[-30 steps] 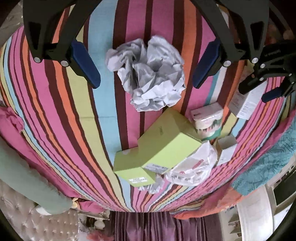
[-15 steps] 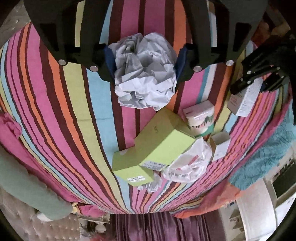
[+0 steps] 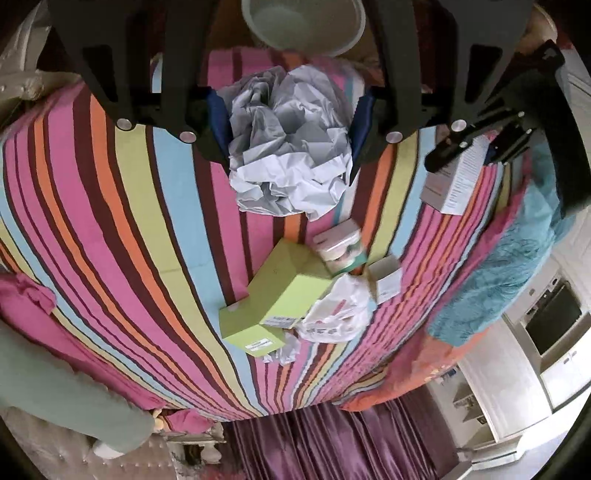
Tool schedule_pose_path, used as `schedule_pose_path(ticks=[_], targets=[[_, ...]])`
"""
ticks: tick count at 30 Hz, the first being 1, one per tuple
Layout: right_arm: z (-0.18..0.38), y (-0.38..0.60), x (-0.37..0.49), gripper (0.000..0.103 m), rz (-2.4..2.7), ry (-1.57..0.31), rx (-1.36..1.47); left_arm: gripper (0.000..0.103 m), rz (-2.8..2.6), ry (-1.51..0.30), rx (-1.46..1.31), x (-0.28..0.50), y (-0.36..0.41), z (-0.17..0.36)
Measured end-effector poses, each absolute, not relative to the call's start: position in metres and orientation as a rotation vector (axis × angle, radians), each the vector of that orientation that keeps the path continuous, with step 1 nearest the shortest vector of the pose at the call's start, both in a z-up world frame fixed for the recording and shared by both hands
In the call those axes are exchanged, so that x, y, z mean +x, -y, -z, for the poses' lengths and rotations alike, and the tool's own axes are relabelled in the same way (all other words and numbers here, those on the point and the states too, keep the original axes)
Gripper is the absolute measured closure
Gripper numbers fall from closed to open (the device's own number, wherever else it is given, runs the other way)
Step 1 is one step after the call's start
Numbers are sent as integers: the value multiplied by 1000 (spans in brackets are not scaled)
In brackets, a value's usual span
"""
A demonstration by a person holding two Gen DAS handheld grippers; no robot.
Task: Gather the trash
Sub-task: 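Carry the paper and white box over the mesh wastebasket with both tools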
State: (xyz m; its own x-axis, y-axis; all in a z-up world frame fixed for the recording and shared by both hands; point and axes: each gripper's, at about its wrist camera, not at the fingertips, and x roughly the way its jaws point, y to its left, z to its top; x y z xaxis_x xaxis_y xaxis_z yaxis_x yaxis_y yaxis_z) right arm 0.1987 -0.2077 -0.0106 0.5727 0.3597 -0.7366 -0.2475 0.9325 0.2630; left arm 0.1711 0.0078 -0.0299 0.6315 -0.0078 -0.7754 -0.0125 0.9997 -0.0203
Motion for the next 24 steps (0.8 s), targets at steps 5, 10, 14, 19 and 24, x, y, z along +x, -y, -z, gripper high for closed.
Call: schedule_pose_path(ticks=[5, 10, 14, 19, 24], targets=[[11, 210, 164, 51, -376, -896, 182, 56, 39, -904, -9, 130, -1, 33], [27, 207, 134, 51, -379, -934, 197, 56, 50, -952, 1, 96, 4, 49], [52, 198, 116, 51, -386, -1011, 198, 56, 62, -1013, -25, 72, 8, 71], [87, 191, 105, 51, -383, -1127, 216, 56, 77, -1115, -47, 56, 11, 106], [129, 185, 102, 51, -375, -1276, 232, 56, 89, -1256, -113, 56, 9, 144]])
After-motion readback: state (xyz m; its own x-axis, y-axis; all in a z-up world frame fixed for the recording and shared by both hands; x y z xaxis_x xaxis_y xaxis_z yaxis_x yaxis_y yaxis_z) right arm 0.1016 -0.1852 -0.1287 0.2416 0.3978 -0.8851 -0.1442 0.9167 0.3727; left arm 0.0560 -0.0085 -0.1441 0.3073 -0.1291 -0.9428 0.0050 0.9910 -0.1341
